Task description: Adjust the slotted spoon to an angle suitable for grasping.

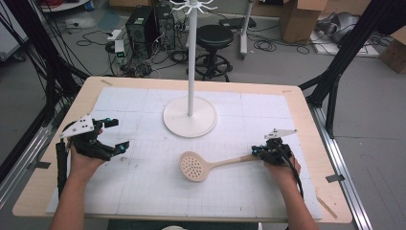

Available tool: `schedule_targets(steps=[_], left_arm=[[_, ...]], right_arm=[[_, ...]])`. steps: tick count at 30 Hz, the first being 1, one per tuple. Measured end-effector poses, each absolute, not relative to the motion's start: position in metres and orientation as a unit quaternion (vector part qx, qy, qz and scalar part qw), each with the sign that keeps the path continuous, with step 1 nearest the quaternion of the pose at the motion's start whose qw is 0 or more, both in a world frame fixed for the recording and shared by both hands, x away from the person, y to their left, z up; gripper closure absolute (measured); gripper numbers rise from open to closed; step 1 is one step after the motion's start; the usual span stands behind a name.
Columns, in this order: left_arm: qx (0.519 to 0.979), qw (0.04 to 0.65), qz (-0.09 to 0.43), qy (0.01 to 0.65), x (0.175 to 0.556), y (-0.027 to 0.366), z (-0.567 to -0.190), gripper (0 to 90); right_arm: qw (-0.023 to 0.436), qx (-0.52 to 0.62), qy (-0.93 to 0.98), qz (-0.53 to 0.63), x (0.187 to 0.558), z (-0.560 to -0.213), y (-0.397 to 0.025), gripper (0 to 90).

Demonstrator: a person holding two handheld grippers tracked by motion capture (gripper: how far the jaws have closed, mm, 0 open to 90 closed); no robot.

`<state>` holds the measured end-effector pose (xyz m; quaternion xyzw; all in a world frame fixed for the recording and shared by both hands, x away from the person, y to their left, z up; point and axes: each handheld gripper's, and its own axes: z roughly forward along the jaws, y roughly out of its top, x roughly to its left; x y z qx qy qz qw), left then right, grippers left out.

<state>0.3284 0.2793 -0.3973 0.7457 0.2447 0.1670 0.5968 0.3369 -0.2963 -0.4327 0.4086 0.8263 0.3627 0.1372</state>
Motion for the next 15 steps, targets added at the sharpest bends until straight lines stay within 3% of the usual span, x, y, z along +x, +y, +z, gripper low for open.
schedule_targets(steps=[2, 4, 7, 8, 10, 11, 15], left_arm=[[0.746, 0.597, 0.167, 0.245, 0.329, 0.279, -0.397, 1.7], [0.746, 0.597, 0.166, 0.245, 0.329, 0.279, -0.398, 1.7], [0.747, 0.595, 0.167, 0.243, 0.329, 0.279, -0.397, 1.7], [0.746, 0.597, 0.167, 0.245, 0.329, 0.279, -0.398, 1.7], [0.747, 0.595, 0.166, 0.244, 0.329, 0.279, -0.398, 1.7], [0.747, 0.595, 0.165, 0.245, 0.329, 0.279, -0.398, 1.7], [0.749, 0.594, 0.165, 0.244, 0.329, 0.278, -0.398, 1.7]], right_arm=[[0.136, 0.408, 0.826, 0.363, 0.334, -0.433, -0.298, 89.1], [0.129, 0.398, 0.826, 0.377, 0.333, -0.431, -0.3, 72.6], [0.128, 0.377, 0.828, 0.395, 0.331, -0.428, -0.3, 63.6], [0.133, 0.345, 0.839, 0.399, 0.33, -0.423, -0.296, 53.5], [0.134, 0.328, 0.846, 0.397, 0.33, -0.421, -0.293, 51.3], [0.138, 0.296, 0.863, 0.384, 0.327, -0.418, -0.285, 46.2], [0.134, 0.247, 0.893, 0.352, 0.323, -0.42, -0.265, 44.0]])
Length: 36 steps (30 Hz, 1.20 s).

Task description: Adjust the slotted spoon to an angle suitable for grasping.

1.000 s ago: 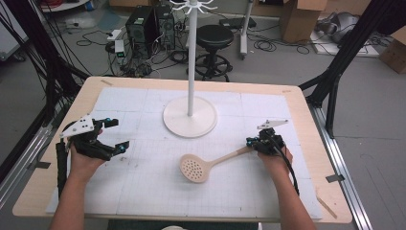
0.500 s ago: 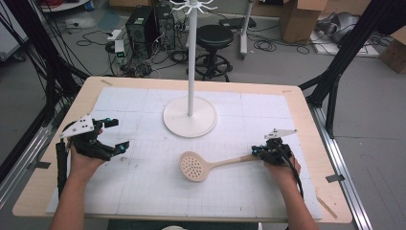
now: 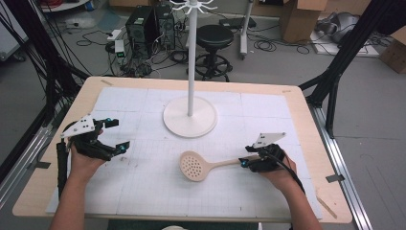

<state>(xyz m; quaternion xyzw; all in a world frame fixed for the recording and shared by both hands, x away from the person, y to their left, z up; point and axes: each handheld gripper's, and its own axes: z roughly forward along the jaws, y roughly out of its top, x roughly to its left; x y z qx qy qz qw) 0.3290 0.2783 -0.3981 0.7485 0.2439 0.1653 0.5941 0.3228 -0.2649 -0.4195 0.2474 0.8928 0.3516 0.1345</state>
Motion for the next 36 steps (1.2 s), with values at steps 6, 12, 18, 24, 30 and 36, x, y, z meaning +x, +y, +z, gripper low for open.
schedule_targets(steps=[6, 12, 18, 24, 30, 36], left_arm=[[0.746, 0.597, 0.167, 0.244, 0.328, 0.279, -0.397, 1.7], [0.749, 0.593, 0.165, 0.243, 0.33, 0.277, -0.399, 1.7], [0.748, 0.595, 0.166, 0.241, 0.33, 0.277, -0.398, 1.7], [0.744, 0.6, 0.168, 0.243, 0.33, 0.28, -0.397, 1.7], [0.744, 0.599, 0.167, 0.242, 0.33, 0.28, -0.397, 1.7], [0.744, 0.6, 0.168, 0.243, 0.329, 0.282, -0.396, 1.7]], right_arm=[[0.118, 0.233, 0.916, 0.304, 0.328, -0.43, -0.251, 47.9], [0.093, 0.228, 0.915, 0.319, 0.334, -0.432, -0.252, 53.1], [0.091, 0.197, 0.921, 0.323, 0.337, -0.432, -0.231, 61.7], [0.081, 0.153, 0.931, 0.323, 0.339, -0.432, -0.192, 68.9], [0.079, 0.135, 0.935, 0.317, 0.338, -0.432, -0.169, 62.2], [0.086, 0.163, 0.916, 0.357, 0.33, -0.417, -0.202, 52.4]])
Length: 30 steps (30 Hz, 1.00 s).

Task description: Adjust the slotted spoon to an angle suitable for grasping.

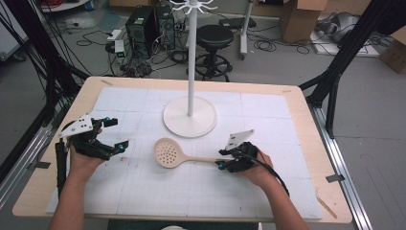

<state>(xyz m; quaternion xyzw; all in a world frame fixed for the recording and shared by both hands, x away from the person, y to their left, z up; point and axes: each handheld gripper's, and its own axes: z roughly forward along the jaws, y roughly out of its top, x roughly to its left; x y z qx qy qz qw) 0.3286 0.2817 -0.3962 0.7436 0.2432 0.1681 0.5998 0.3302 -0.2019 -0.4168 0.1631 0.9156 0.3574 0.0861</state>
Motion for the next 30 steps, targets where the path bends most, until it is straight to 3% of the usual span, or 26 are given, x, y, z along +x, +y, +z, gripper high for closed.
schedule_targets(steps=[6, 11, 20, 30], left_arm=[[0.742, 0.601, 0.17, 0.243, 0.327, 0.283, -0.395, 1.7], [0.743, 0.6, 0.17, 0.244, 0.328, 0.282, -0.395, 1.7], [0.741, 0.603, 0.173, 0.242, 0.327, 0.284, -0.393, 1.7], [0.74, 0.604, 0.175, 0.239, 0.325, 0.285, -0.39, 1.7]], right_arm=[[0.093, 0.193, 0.919, 0.33, 0.321, -0.418, -0.241, 48.9], [0.089, 0.201, 0.922, 0.317, 0.321, -0.425, -0.25, 50.7], [0.064, 0.144, 0.932, 0.326, 0.328, -0.433, -0.227, 65.5], [0.055, 0.094, 0.933, 0.344, 0.34, -0.432, -0.173, 67.6]])
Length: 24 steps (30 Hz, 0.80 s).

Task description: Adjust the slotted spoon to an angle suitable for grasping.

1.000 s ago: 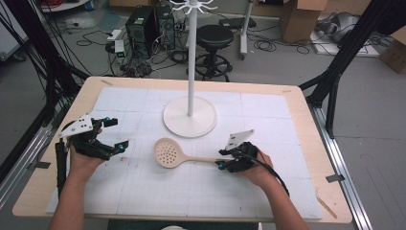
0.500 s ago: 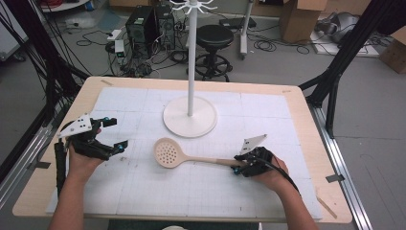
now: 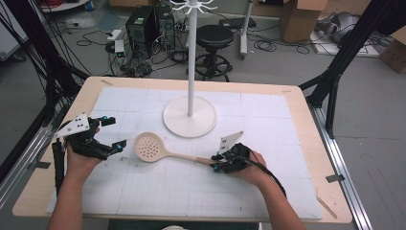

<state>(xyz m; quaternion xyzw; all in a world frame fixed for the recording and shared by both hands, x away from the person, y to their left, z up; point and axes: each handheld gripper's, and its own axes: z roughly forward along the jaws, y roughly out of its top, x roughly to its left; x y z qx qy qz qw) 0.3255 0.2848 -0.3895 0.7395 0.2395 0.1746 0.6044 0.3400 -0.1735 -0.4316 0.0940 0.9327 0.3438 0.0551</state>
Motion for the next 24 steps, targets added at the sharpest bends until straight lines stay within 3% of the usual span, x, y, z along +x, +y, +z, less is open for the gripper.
schedule_targets(steps=[9, 19, 22, 23, 24], left_arm=[[0.741, 0.603, 0.181, 0.235, 0.324, 0.286, -0.385, 1.7], [0.737, 0.607, 0.183, 0.233, 0.322, 0.287, -0.383, 1.7], [0.736, 0.609, 0.183, 0.233, 0.322, 0.288, -0.382, 1.7], [0.736, 0.609, 0.183, 0.233, 0.322, 0.288, -0.382, 1.7], [0.736, 0.609, 0.183, 0.233, 0.322, 0.289, -0.382, 1.7]], right_arm=[[0.039, 0.07, 0.936, 0.344, 0.357, -0.435, -0.111, 67.6], [0.029, 0.06, 0.934, 0.352, 0.366, -0.437, -0.073, 67.2], [0.041, 0.059, 0.933, 0.353, 0.364, -0.437, -0.064, 56.3], [0.041, 0.059, 0.933, 0.353, 0.364, -0.437, -0.064, 56.3], [0.046, 0.07, 0.933, 0.351, 0.364, -0.436, -0.067, 50.0]])
